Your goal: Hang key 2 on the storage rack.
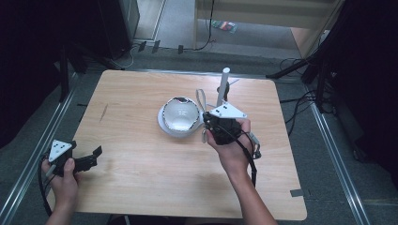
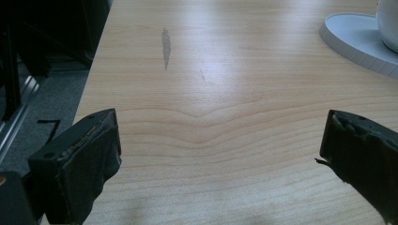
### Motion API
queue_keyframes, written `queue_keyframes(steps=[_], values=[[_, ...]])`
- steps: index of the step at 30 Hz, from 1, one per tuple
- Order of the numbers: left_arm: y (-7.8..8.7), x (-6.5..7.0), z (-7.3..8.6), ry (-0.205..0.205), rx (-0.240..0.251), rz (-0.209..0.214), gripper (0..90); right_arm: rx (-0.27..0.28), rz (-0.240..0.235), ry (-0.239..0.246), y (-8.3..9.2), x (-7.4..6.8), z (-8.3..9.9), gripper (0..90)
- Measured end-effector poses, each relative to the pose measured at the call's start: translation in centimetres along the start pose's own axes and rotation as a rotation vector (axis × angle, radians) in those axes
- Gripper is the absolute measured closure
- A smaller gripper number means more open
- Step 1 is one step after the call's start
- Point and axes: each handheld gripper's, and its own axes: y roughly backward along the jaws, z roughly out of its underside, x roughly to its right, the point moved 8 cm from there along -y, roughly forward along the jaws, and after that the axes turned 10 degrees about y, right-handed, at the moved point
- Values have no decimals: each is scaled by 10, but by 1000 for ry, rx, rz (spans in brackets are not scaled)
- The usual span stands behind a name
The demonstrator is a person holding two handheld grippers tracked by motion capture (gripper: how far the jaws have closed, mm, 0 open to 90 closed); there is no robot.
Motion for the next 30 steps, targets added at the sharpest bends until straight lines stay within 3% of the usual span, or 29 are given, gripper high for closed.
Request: queue_keyframes(steps=[17,30], values=[[0,0,0,2,5,2,0,0,92,-56,9,34,16,835],[0,0,0,4,7,1,0,-35,138,-95,5,54,37,835]])
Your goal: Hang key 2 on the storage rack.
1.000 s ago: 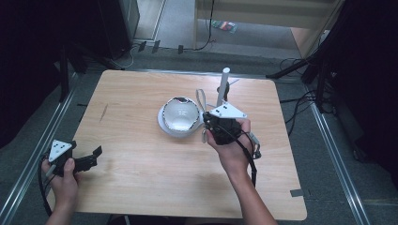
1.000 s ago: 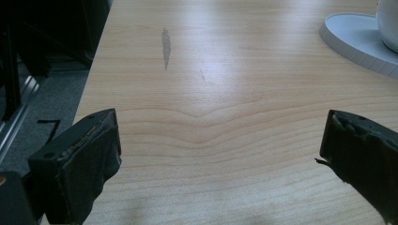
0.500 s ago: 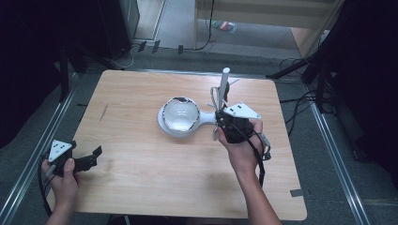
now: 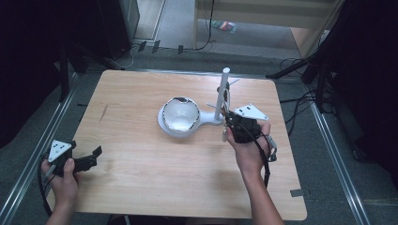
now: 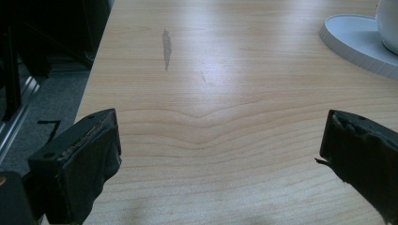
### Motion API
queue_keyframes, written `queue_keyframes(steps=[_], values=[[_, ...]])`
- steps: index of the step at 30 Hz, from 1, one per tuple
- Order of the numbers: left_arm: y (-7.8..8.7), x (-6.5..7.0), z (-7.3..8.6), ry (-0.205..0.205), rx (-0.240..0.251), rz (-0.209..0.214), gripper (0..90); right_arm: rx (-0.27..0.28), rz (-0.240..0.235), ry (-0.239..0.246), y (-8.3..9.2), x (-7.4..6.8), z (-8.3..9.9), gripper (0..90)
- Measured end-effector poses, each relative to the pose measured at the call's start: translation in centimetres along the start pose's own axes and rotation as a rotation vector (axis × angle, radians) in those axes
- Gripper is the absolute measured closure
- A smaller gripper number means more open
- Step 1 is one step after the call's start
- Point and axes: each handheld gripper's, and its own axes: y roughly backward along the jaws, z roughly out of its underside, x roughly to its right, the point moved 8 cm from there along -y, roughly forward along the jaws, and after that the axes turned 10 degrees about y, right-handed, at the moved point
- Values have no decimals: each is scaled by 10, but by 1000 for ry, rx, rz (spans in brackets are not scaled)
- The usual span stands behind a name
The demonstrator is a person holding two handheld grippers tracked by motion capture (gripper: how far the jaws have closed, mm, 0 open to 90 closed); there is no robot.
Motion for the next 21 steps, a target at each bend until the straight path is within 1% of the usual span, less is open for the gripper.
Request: queue_keyframes(steps=[9,21], values=[[1,-1,0,-2,-3,2,0,-31,3,-12,-10,0,12,835],[1,-1,0,-2,-6,4,0,-59,9,-23,-19,2,19,835]])
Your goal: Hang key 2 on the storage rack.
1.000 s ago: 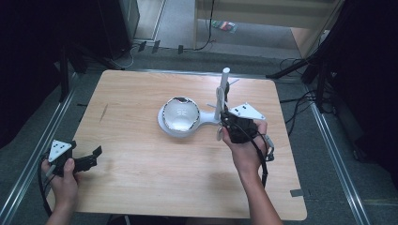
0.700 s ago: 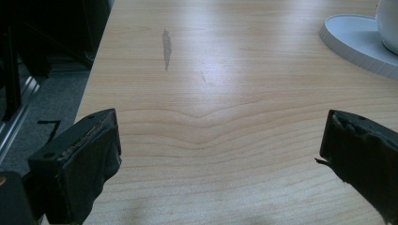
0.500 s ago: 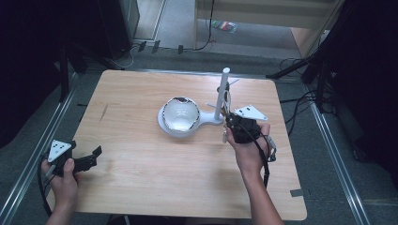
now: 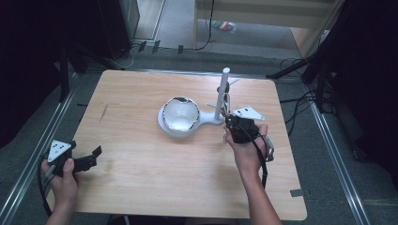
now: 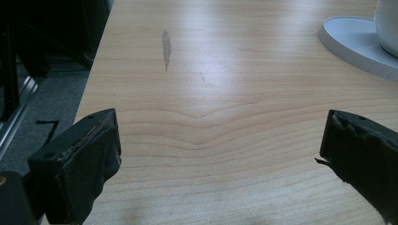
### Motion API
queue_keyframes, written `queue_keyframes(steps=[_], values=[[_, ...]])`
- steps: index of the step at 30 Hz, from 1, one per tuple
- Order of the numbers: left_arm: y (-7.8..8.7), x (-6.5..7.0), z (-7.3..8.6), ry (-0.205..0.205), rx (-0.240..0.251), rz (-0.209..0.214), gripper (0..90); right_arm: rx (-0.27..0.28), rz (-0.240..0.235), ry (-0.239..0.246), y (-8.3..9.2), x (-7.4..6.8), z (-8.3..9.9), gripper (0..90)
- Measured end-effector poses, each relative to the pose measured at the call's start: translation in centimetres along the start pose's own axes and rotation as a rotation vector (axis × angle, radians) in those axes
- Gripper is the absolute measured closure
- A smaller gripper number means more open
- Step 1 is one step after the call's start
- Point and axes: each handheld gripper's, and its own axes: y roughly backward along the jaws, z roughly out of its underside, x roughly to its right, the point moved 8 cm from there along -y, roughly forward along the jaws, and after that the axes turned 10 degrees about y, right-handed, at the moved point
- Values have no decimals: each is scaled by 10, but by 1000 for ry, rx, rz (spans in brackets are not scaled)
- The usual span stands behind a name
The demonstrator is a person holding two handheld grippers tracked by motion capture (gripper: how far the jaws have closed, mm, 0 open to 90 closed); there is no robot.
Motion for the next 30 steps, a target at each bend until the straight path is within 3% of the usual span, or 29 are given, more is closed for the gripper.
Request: queue_keyframes(steps=[30], values=[[0,0,0,0,2,-1,0,-62,11,-10,-33,-4,12,835]])
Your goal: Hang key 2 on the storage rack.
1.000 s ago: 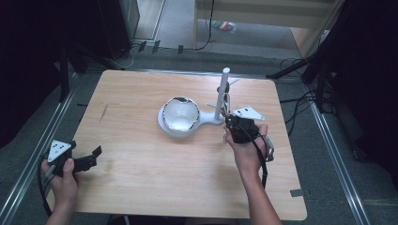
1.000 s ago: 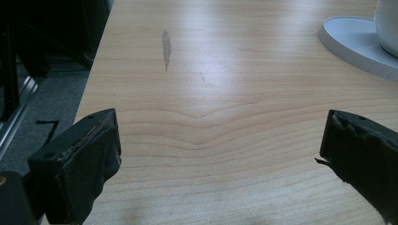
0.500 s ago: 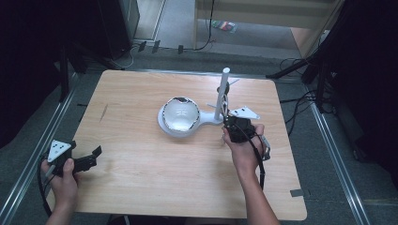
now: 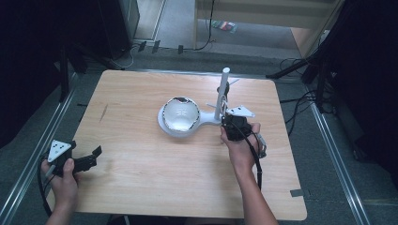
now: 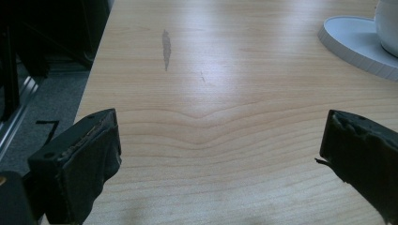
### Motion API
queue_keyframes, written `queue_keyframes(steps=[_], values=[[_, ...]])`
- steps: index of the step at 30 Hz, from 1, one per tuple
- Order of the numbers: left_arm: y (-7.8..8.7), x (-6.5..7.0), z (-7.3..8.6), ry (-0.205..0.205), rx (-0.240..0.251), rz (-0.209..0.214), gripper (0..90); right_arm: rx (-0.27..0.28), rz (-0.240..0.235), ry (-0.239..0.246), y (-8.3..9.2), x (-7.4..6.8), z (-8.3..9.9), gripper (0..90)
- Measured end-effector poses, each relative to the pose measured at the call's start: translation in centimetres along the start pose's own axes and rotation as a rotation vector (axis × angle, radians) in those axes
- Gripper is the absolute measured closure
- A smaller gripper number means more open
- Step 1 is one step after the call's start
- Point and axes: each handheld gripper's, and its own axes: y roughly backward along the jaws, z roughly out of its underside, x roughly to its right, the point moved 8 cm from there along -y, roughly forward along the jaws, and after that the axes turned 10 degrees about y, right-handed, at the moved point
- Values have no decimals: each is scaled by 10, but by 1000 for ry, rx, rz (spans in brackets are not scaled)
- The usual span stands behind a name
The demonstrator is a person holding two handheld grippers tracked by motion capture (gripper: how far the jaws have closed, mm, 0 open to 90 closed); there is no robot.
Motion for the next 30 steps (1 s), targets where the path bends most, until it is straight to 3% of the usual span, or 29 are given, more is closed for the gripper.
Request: queue_keyframes(steps=[12,19,25,29,30], values=[[0,0,0,0,0,0,0,-27,-3,1,-15,-1,3,826],[0,0,0,0,-1,0,0,-16,-30,-29,-18,2,3,724],[0,0,0,0,-1,0,0,61,-55,-42,-13,8,0,573],[0,0,0,4,3,-1,0,128,5,11,-8,15,-1,527],[0,0,0,4,3,-1,0,125,-5,2,-7,15,0,506]])
